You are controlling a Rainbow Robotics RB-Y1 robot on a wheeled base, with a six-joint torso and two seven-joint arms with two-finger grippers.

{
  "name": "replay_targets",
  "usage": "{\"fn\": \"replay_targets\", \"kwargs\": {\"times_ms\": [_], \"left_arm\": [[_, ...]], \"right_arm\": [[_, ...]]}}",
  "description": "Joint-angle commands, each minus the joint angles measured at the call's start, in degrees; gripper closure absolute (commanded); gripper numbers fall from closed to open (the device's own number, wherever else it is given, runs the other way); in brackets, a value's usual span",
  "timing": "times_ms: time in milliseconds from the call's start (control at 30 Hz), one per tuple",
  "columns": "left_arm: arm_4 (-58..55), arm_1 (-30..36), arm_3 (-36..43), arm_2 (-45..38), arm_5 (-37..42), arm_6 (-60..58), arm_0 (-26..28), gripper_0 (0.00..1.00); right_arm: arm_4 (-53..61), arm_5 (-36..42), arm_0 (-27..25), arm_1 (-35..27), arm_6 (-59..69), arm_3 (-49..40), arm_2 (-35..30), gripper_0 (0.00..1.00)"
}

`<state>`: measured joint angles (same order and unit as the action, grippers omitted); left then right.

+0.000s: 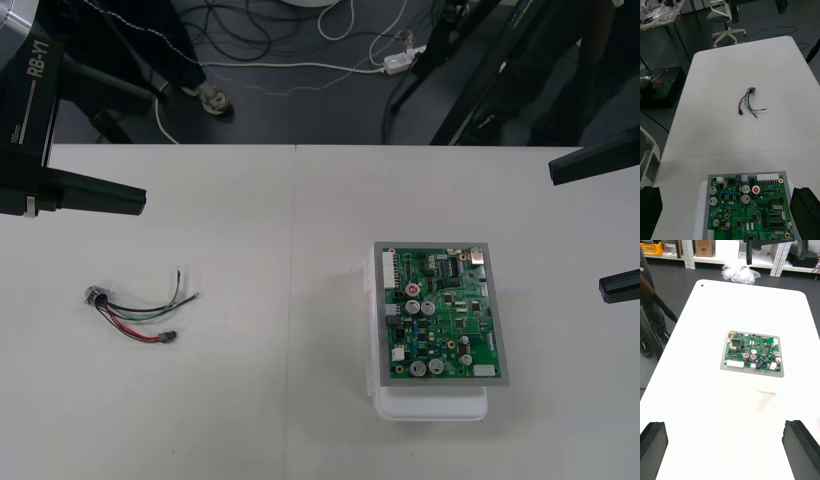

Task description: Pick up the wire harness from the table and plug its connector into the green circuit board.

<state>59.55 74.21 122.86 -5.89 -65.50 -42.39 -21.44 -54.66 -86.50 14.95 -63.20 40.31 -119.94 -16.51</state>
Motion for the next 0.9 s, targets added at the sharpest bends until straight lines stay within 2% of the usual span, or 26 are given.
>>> {"fn": "replay_targets", "kwargs": {"times_ms": [33, 167, 200, 500, 733, 900], "left_arm": [[-0.8, 1.2, 0.0, 0.4, 2.9, 3.0, -0.3, 0.10], [-0.8, 1.2, 0.0, 0.4, 2.9, 3.0, -0.3, 0.10], [-0.7, -1.3, -0.4, 2.3, 2.2, 3.0, 2.7, 0.10], [0.7, -6.5, -1.7, 0.0, -1.7, 3.5, 3.9, 0.10], [3.9, -6.0, -5.0, -0.2, -6.6, 5.0, 3.7, 0.10], [8.5, -2.8, -5.8, -0.1, -8.8, 6.0, 3.7, 0.10]], "right_arm": [[0.1, -0.3, -0.3, 0.5, -1.8, 0.0, 0.4, 0.00], [0.4, -0.3, -0.3, 0.6, -2.3, 0.3, 0.3, 0.00], [0.6, -0.2, -0.3, 0.6, -2.4, 0.6, 0.2, 0.00], [2.7, -0.4, -0.4, 0.7, -4.3, 2.9, 0.3, 0.00], [3.3, -3.5, -1.2, 4.2, -6.5, 4.7, -3.1, 0.00], [4.5, -3.5, -2.8, 6.6, -7.6, 5.9, -5.7, 0.00]]}}
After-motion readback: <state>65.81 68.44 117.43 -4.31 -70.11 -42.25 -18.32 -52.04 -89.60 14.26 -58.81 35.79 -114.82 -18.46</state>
